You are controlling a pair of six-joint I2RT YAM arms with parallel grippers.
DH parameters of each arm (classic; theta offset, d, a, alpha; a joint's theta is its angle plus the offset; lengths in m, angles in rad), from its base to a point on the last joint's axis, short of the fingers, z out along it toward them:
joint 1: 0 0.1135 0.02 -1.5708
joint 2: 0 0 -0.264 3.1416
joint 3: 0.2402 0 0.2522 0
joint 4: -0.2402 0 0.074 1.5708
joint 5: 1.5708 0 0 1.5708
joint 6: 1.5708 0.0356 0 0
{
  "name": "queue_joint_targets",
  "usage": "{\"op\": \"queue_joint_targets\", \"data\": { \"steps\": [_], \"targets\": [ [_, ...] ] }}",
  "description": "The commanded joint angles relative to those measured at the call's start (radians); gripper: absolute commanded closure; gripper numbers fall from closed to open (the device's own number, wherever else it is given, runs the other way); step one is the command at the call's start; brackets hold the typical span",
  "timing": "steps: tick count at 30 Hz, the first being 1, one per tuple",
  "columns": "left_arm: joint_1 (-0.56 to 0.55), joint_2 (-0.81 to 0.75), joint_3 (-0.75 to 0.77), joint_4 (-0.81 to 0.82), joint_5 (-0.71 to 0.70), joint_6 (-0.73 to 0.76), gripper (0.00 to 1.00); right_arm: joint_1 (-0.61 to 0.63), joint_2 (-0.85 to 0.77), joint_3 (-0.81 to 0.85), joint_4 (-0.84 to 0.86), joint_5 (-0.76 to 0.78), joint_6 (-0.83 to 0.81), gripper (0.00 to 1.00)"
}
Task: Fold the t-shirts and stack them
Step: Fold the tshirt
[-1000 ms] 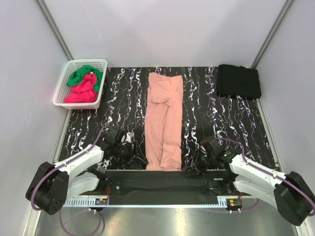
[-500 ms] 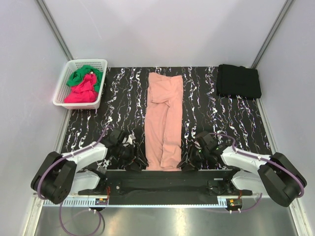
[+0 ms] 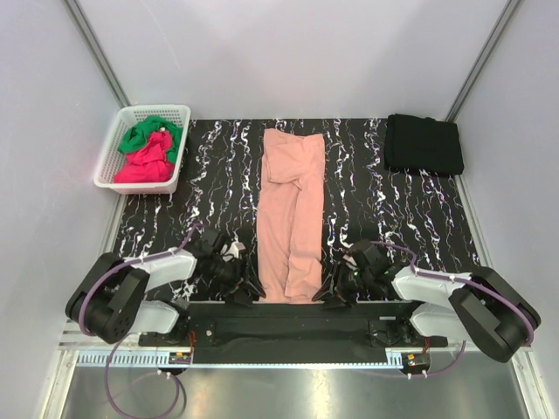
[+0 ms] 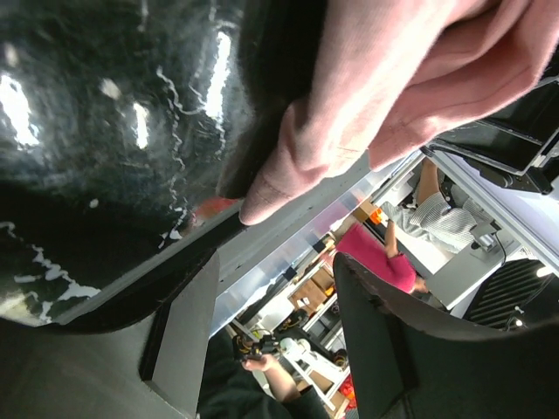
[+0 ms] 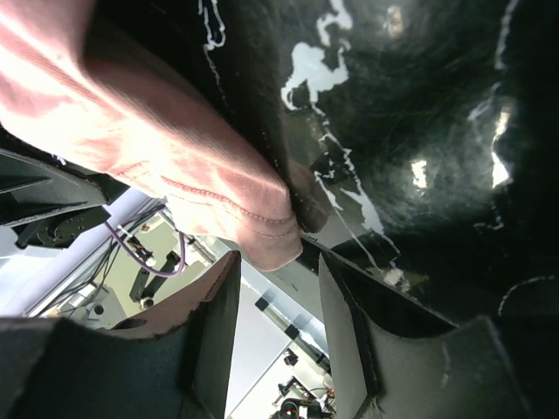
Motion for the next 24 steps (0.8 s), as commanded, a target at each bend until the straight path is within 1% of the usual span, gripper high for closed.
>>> {"op": "queue_joint_targets", "data": {
  "steps": [1,4,12,14,16,21,24],
  "targets": [
    [-0.006,0.029,0.017,0.04,0.052,0.024,0.4,0.009,0.013,-0.017,0.083,-0.027,0.011,0.52],
    [-0.006,0.064,0.023,0.045,0.056,0.041,0.4,0.007,0.017,-0.032,0.123,-0.024,0.016,0.51],
    [-0.023,0.181,0.069,0.052,0.057,0.079,0.41,0.009,0.15,-0.015,0.268,-0.065,0.0,0.51],
    [-0.026,0.195,0.08,0.054,0.059,0.085,0.41,0.007,0.176,-0.002,0.275,-0.07,-0.01,0.51],
    [-0.026,0.205,0.083,0.054,0.057,0.094,0.41,0.009,0.182,0.003,0.273,-0.064,-0.015,0.51],
    [-0.033,0.173,0.075,0.057,0.033,0.099,0.42,0.009,0.127,-0.025,0.252,-0.023,-0.01,0.51],
    [-0.043,0.178,0.063,0.081,0.028,0.104,0.42,0.007,0.136,-0.048,0.287,-0.023,-0.012,0.51]
  ]
}}
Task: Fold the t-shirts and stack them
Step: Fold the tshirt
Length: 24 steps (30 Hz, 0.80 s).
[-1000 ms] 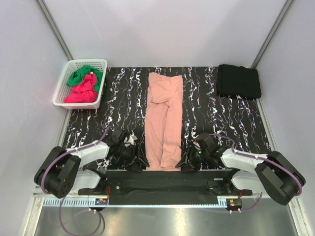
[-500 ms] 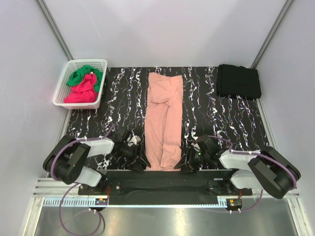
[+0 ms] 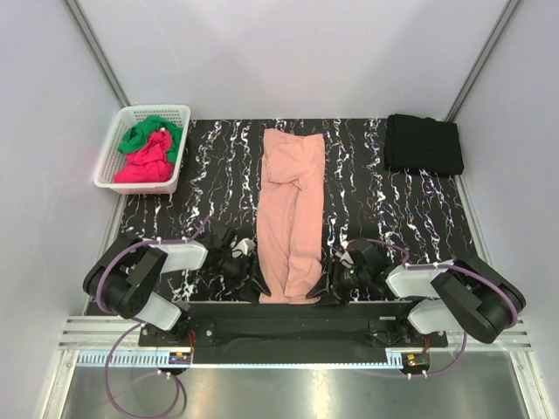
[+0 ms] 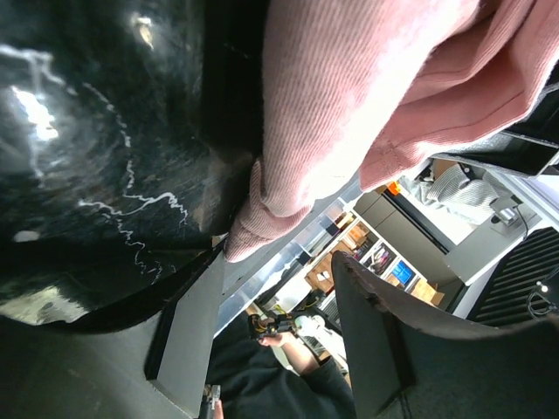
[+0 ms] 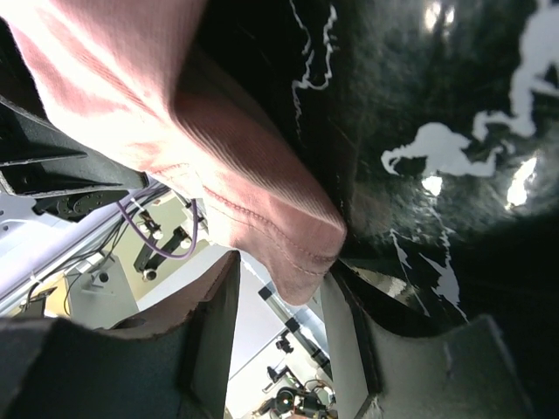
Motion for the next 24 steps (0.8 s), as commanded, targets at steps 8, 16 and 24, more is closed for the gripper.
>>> {"op": "queue_joint_targets", "data": {
  "steps": [8,16,24],
  "targets": [
    [-0.058,0.028,-0.055,0.158,-0.023,-0.017,0.43,0.008,0.075,-0.07,0.196,0.038,0.013,0.51],
    [-0.111,0.065,-0.103,0.317,-0.032,-0.103,0.43,0.008,0.15,-0.024,0.213,0.03,-0.028,0.52],
    [-0.123,0.066,-0.104,0.328,-0.051,-0.114,0.44,0.008,0.181,-0.022,0.23,0.033,-0.05,0.64]
  ]
}}
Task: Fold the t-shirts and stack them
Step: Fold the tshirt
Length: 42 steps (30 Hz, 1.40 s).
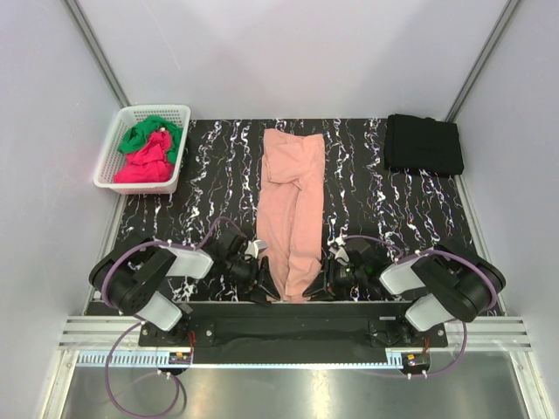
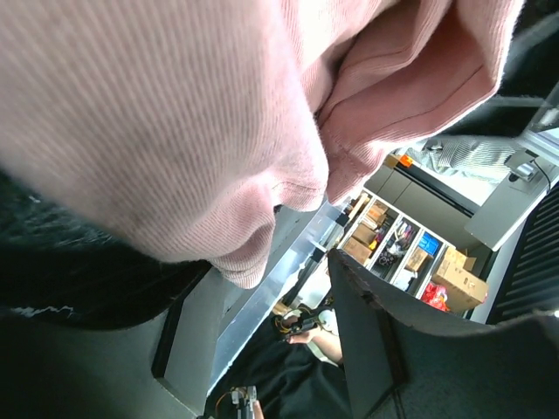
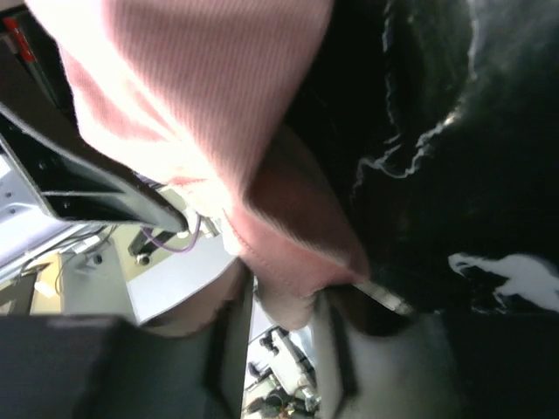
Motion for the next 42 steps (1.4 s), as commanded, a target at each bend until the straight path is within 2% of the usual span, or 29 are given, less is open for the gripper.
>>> {"op": "queue_joint_targets", "data": {
  "steps": [1,2,3,5,6,7,8,11,19,25,26,27,28,30,31,32,34,38,42],
  "targets": [
    [-0.006,0.016,-0.039,-0.018,-0.082,-0.02,0.45,0.002,0.03,-0.01,-0.045,0.078,-0.044,0.67],
    [-0.006,0.01,-0.044,-0.021,-0.087,-0.021,0.46,0.003,0.031,-0.01,-0.06,0.083,-0.05,0.7],
    [-0.005,0.006,-0.048,-0.021,-0.087,-0.023,0.49,0.003,0.033,-0.01,-0.062,0.083,-0.056,0.79],
    [-0.005,-0.006,-0.062,-0.022,-0.092,-0.024,0.55,0.002,0.036,-0.014,-0.07,0.086,-0.06,0.89],
    [-0.005,-0.012,-0.068,-0.022,-0.098,-0.028,0.61,0.003,0.038,-0.016,-0.068,0.086,-0.061,0.91],
    [-0.006,-0.012,-0.074,-0.021,-0.099,-0.026,0.66,0.003,0.038,-0.021,-0.068,0.085,-0.063,1.0],
    [-0.005,-0.012,-0.076,-0.022,-0.101,-0.028,0.77,0.002,0.041,-0.022,-0.068,0.085,-0.063,1.0],
    [-0.005,-0.007,-0.078,-0.025,-0.101,-0.028,1.0,0.002,0.038,-0.025,-0.07,0.08,-0.06,1.0],
    [-0.006,-0.053,-0.058,-0.061,-0.125,-0.029,1.0,0.002,-0.053,-0.036,-0.14,0.092,-0.061,1.0],
    [-0.005,-0.084,-0.044,-0.084,-0.116,-0.02,1.0,0.002,-0.191,-0.038,-0.29,0.115,-0.075,1.0],
    [-0.005,-0.089,-0.042,-0.085,-0.112,-0.015,1.0,0.003,-0.208,-0.036,-0.306,0.118,-0.08,1.0],
    [-0.005,-0.096,-0.036,-0.091,-0.113,-0.006,0.85,0.003,-0.22,-0.034,-0.321,0.121,-0.095,0.99],
    [-0.005,-0.098,-0.036,-0.091,-0.121,-0.003,0.65,0.003,-0.232,-0.025,-0.34,0.135,-0.101,0.85],
    [-0.005,-0.098,-0.035,-0.091,-0.141,0.003,0.55,0.003,-0.229,-0.024,-0.354,0.14,-0.11,0.75],
    [-0.005,-0.093,-0.033,-0.093,-0.141,0.003,0.49,0.003,-0.208,-0.022,-0.347,0.138,-0.112,0.62],
    [-0.005,-0.087,-0.032,-0.088,-0.141,0.003,0.42,0.002,-0.193,-0.024,-0.319,0.131,-0.11,0.64],
    [-0.005,-0.066,-0.028,-0.07,-0.126,-0.006,0.41,0.003,-0.141,-0.025,-0.28,0.112,-0.103,0.66],
    [-0.005,-0.043,-0.016,-0.067,-0.136,0.0,0.4,0.002,-0.067,-0.022,-0.193,0.095,-0.09,0.63],
    [-0.006,-0.001,-0.001,-0.041,-0.135,0.003,0.43,0.003,-0.038,-0.019,-0.16,0.095,-0.083,0.64]
  ]
}}
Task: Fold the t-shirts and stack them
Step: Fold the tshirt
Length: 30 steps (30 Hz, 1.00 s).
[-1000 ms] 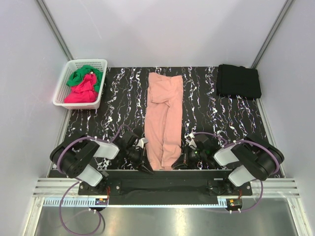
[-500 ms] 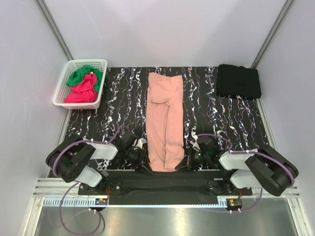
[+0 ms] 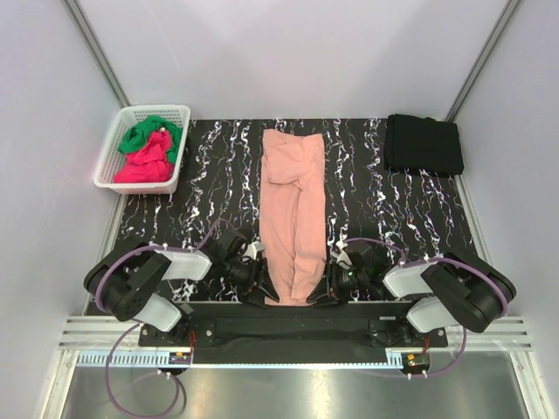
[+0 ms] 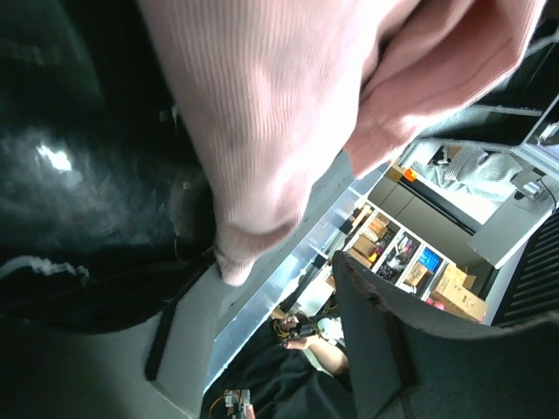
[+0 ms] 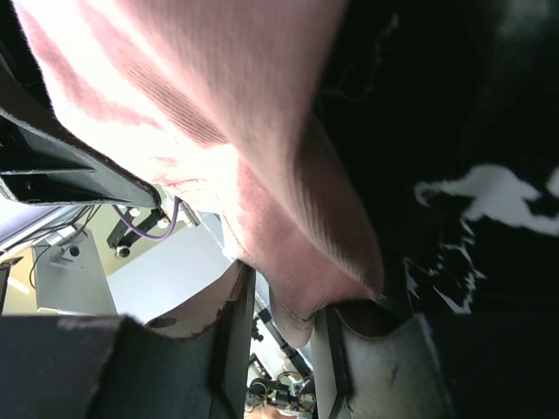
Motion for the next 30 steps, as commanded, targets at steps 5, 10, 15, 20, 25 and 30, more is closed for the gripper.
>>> {"op": "queue_joint_targets", "data": {
  "steps": [5,10,15,20,25,30],
  "targets": [
    [0.003,0.098,0.031,0.035,-0.082,0.039,0.46,-0.001,0.028,-0.009,-0.012,0.09,-0.008,0.66],
    [0.003,0.136,0.051,0.046,-0.085,0.039,0.49,0.0,0.002,-0.01,-0.037,0.102,-0.013,0.66],
    [0.003,0.143,0.045,0.049,-0.079,0.042,0.75,0.0,0.004,-0.012,-0.046,0.105,-0.019,0.9],
    [0.003,0.129,0.02,0.051,-0.073,0.039,1.0,0.0,-0.008,-0.013,-0.061,0.112,-0.019,1.0],
    [0.003,0.029,-0.001,0.008,-0.07,0.021,1.0,-0.001,-0.073,-0.007,-0.136,0.11,-0.017,1.0],
    [0.001,-0.103,0.012,-0.113,-0.099,0.016,1.0,0.0,-0.24,0.011,-0.296,0.139,-0.024,1.0]
  ]
}}
